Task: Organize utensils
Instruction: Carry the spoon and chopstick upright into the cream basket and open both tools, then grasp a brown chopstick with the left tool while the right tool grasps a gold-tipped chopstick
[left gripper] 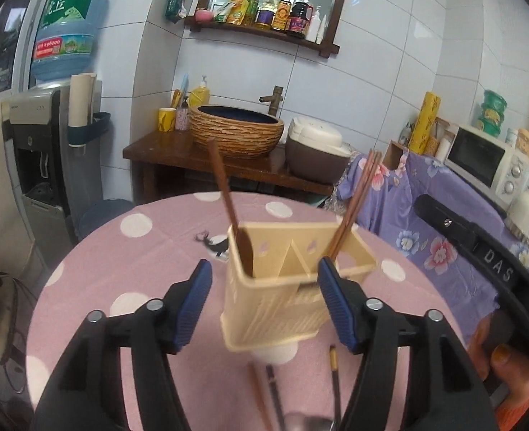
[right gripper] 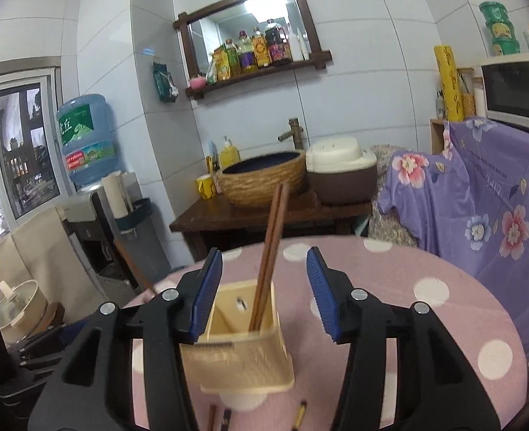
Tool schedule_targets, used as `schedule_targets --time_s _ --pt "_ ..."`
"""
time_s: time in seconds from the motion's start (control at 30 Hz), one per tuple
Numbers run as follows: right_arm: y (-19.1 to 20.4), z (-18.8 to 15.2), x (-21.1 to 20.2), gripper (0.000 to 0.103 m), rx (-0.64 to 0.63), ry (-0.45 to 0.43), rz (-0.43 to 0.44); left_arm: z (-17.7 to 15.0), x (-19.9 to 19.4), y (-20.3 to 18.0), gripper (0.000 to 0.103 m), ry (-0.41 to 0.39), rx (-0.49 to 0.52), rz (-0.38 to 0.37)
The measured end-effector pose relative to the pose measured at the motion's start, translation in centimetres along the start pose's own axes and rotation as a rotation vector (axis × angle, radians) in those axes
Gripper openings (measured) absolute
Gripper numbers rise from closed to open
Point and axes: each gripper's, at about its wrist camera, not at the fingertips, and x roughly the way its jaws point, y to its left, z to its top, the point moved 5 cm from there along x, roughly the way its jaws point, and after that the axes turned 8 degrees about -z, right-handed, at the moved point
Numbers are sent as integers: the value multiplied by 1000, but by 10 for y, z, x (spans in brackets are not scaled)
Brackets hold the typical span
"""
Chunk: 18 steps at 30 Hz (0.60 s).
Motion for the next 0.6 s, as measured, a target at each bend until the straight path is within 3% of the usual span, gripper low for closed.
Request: schedule_targets --time_s 0.1,0.17,0.27,0.37,0.43,0.6 --pt "-11 -27 -18 52 -15 60 -21 -34 -11 10 63 69 -16 25" --pt "-16 -54 -26 52 -29 107 -37 -66 -11 17 61 154 -38 20" --pt "-29 -96 -41 52 -58 173 -73 -110 -6 26 48 250 -70 41" --pt "-40 -134 -54 52 -68 201 -118 -142 4 29 34 342 -113 9" --pt "-48 -154 -60 52 -54 229 -126 -152 14 28 30 382 -130 4" --pt "-57 -181 -69 52 -46 260 -140 -143 36 16 28 392 -93 11"
